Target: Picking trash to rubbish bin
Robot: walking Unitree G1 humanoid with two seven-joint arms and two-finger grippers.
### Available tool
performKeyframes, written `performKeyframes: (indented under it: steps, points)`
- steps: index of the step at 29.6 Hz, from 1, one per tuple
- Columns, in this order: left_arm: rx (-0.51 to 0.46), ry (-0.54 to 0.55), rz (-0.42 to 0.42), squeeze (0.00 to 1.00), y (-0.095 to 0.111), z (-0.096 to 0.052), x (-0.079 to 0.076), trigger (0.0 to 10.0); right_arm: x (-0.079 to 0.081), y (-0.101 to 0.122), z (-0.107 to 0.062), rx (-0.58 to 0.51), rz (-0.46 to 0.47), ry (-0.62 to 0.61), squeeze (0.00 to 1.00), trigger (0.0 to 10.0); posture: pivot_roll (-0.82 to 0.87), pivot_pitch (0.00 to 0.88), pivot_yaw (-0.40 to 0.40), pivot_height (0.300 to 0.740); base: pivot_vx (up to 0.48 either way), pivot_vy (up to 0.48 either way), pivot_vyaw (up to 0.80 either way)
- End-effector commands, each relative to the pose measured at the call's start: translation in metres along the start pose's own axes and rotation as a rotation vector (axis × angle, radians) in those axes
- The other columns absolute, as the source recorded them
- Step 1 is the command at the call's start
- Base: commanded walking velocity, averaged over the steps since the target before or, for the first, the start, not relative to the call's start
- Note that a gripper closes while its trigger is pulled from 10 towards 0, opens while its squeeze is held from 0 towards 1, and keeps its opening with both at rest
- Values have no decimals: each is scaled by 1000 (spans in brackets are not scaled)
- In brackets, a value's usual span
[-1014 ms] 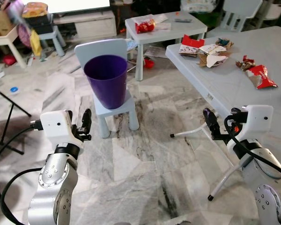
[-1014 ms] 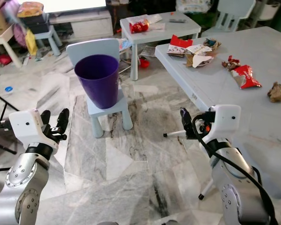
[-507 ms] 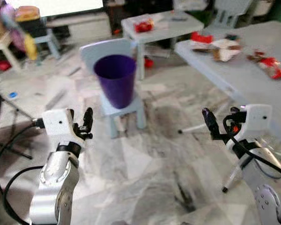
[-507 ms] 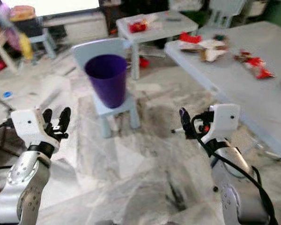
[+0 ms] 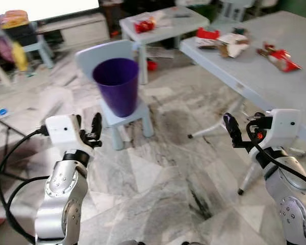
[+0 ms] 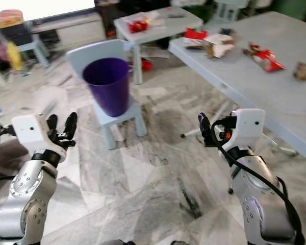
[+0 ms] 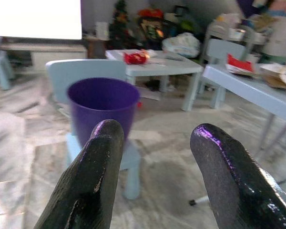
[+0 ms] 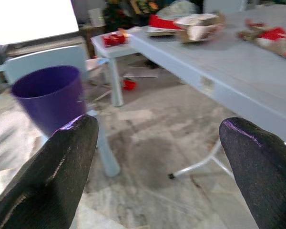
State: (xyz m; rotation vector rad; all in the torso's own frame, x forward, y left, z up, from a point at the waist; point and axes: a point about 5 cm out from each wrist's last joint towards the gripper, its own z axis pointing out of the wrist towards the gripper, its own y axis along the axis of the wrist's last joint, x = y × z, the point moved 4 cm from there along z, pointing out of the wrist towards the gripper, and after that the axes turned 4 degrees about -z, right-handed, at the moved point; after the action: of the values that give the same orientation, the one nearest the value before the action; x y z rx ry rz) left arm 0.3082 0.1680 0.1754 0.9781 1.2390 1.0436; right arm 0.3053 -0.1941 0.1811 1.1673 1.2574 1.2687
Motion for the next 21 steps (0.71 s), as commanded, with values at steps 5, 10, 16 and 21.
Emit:
performKeyframes:
  steps: [5,10,16,21]
  points:
    - [10,-3,-3,0,-3,1,3,10000,0,1,1,2,0,-4,0,10000,53,112,31,740,0,0,-800]
    - [9,-5,-7,0,-2,2,3,10000,-2,3,2,-5,-2,-8,0,10000,53,111,34,740,0,0,-800]
    - [8,-9,-4,0,-2,3,3,10000,-3,5,3,-13,-3,-12,0,10000,53,107,36,740,51,0,-800]
    - [7,-14,-2,0,-1,5,3,10000,-4,7,4,-24,-2,-17,0,10000,52,108,37,740,311,0,-515]
